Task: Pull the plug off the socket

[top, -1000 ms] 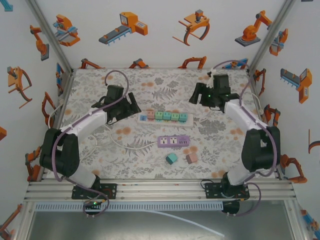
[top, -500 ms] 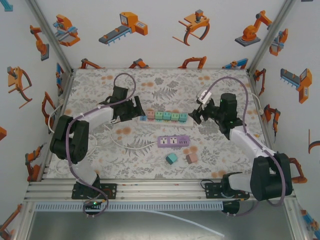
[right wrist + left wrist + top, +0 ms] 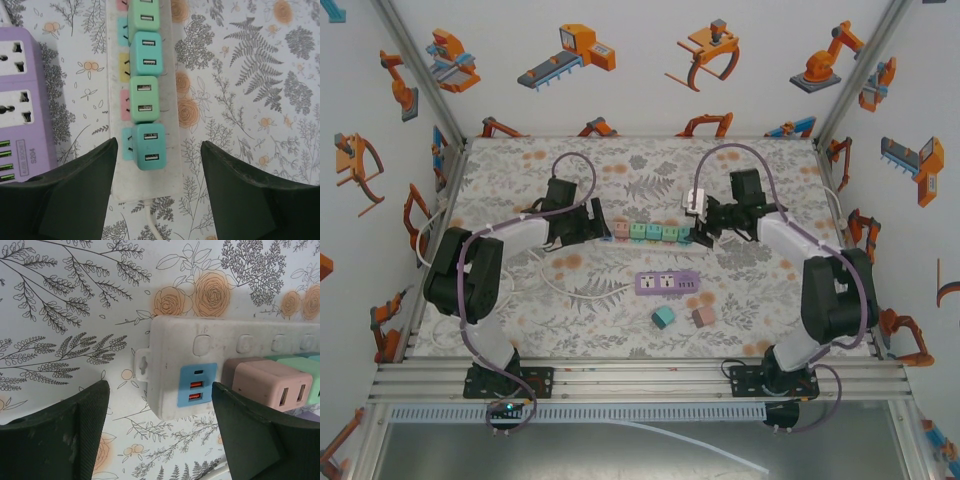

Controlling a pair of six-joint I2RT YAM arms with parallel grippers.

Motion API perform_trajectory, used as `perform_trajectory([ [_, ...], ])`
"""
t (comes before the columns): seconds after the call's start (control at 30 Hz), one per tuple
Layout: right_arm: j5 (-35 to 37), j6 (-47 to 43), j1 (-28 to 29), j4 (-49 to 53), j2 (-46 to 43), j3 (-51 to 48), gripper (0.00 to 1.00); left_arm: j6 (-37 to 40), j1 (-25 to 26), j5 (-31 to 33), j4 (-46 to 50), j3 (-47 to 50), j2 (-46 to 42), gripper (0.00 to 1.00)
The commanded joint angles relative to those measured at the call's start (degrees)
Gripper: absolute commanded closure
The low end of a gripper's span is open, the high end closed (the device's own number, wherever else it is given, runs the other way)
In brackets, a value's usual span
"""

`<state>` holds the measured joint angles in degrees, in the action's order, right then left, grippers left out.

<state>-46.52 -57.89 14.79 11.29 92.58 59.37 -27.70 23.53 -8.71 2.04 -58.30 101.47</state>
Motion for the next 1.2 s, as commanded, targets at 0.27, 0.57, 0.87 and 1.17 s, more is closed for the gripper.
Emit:
perform_trajectory([
  [0.27, 2.30, -5.21, 1.72, 10.07, 7.68, 5.13, 0.50, 1.01, -0.02, 1.94, 2.78, 1.26, -0.13, 0.24],
  [0.57, 5.66, -5.22, 2.78, 7.41, 7.83, 4.15, 0.61, 1.33, 0.54, 2.77, 3.37, 0.68, 1.01, 0.24],
  [0.87, 0.98, -3.37, 2.72, 14.65, 8.58, 9.79, 0.76, 2.57, 1.05, 4.44, 6.32, -1.05, 3.05, 0.24],
  [1.17, 2.83, -2.98, 2.91, 19.98, 11.20, 14.19, 0.82, 4.67, 1.80, 7.81, 8.16, -2.16, 3.99, 0.24],
])
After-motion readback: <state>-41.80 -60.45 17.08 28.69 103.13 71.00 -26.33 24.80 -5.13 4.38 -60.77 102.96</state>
